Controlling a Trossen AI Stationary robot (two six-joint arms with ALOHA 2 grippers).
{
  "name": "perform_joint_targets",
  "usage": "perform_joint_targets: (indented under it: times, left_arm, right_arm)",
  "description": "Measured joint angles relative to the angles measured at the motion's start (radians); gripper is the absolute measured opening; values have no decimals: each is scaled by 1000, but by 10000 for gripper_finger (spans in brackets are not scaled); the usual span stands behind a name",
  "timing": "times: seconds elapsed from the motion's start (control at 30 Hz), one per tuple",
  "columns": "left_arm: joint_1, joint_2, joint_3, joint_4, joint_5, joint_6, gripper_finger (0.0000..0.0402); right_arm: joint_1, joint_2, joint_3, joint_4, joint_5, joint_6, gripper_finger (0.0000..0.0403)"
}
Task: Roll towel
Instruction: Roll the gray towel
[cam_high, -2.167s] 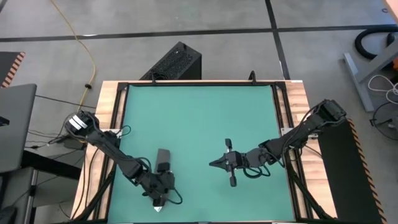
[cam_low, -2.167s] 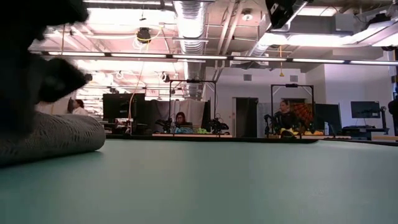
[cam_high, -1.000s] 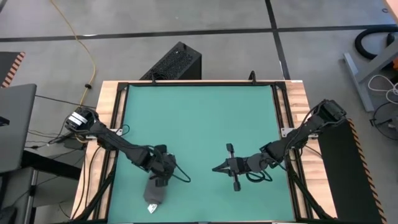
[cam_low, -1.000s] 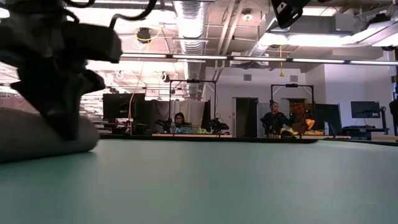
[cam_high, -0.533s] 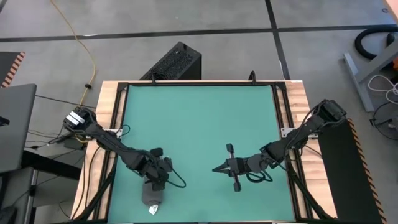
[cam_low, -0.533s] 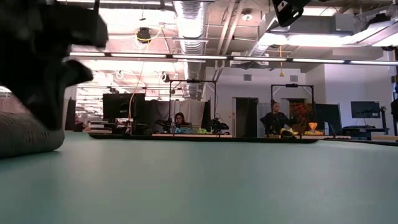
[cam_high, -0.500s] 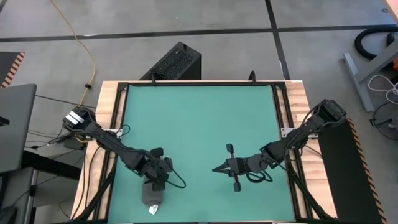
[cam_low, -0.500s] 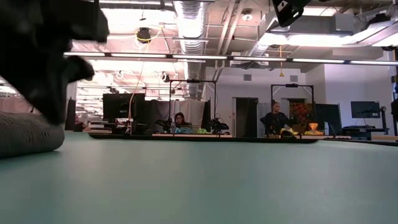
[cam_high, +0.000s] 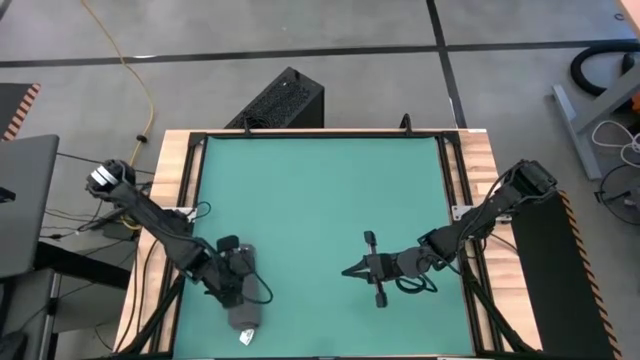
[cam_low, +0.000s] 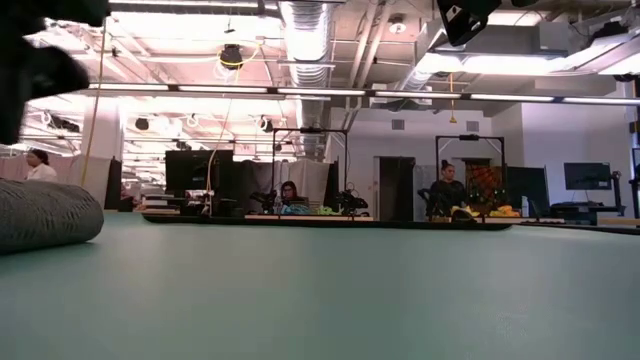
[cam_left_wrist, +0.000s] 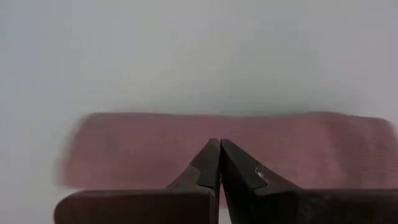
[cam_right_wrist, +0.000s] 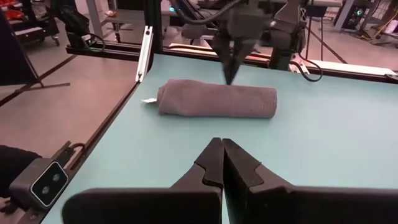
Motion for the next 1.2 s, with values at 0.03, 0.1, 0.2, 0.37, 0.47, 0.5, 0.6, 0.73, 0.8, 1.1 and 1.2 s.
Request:
perform_joint_targets:
  times: [0.03,0.1,0.2,0.37,0.47,0.5,0.6,0.73,0.8,1.1,1.2]
  left_arm:
    - [-8,5,-15,37,12,-8,0]
    - [-20,20,-43,90,30,-19,0]
    - [-30,48,-79,115,37,-58,0]
    - [-30,97,-125,142,70,-89,0]
    - [-29,91,-111,133,70,-60,0]
    - [-29,82,-96,112,66,-47,0]
    - [-26,39,-50,34,43,-19,0]
    - [-9,-3,-24,-81,-16,-7,0]
    - [11,-8,-32,-99,-23,-2,0]
    - [137,1,-189,23,38,49,0]
    - [155,-3,-179,-1,59,65,0]
  right_arm:
    - [0,0,0,0,0,0,20]
    - [0,0,0,0,0,0,20]
    - [-3,0,0,0,0,0,20]
    - [-8,0,0,0,0,3,20]
    - [-8,0,0,0,0,6,20]
    - [-8,0,0,1,0,5,20]
    - [-11,0,0,4,0,3,20]
    - [-23,0,0,7,0,6,20]
    - [-29,0,0,8,0,7,20]
    - [-25,0,0,8,-21,8,20]
    - [-24,0,0,6,-21,8,20]
